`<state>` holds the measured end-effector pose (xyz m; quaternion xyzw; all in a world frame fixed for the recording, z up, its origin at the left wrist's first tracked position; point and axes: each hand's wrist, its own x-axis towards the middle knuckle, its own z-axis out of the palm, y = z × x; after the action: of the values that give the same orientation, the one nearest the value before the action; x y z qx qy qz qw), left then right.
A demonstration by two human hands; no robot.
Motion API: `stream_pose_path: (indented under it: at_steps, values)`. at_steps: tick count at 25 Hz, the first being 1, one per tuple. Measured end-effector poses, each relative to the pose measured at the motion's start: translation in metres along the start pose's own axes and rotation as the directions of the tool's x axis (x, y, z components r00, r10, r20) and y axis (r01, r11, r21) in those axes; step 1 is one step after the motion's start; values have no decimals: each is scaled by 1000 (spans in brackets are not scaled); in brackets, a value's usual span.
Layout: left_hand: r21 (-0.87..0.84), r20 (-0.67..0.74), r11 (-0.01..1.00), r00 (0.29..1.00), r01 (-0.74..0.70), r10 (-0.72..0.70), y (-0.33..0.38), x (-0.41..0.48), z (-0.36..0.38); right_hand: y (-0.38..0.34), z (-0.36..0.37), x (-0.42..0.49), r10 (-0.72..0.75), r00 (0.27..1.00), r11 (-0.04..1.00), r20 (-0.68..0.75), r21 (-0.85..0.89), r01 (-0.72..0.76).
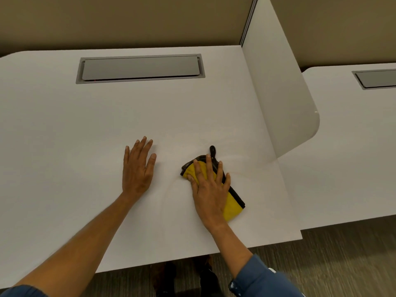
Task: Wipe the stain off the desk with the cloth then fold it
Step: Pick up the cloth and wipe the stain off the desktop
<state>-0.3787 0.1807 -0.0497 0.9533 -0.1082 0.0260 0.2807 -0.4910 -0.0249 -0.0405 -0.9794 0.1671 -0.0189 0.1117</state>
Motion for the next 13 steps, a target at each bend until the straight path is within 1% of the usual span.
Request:
stream_pose_path:
  at_steps: [6, 9, 13]
  values:
    - [35, 33, 999, 999, -17, 16, -3, 0, 3, 41, -11, 35, 202, 979, 979, -8, 11, -202]
    - [50, 47, 998, 999, -29, 27, -5, 1, 3, 68, -18, 47, 263, 965, 965, 1, 14, -263]
    - [76, 53, 997, 998, -33, 29, -5, 2, 4, 101, -28, 50, 342, 938, 939, -44, -3, -343]
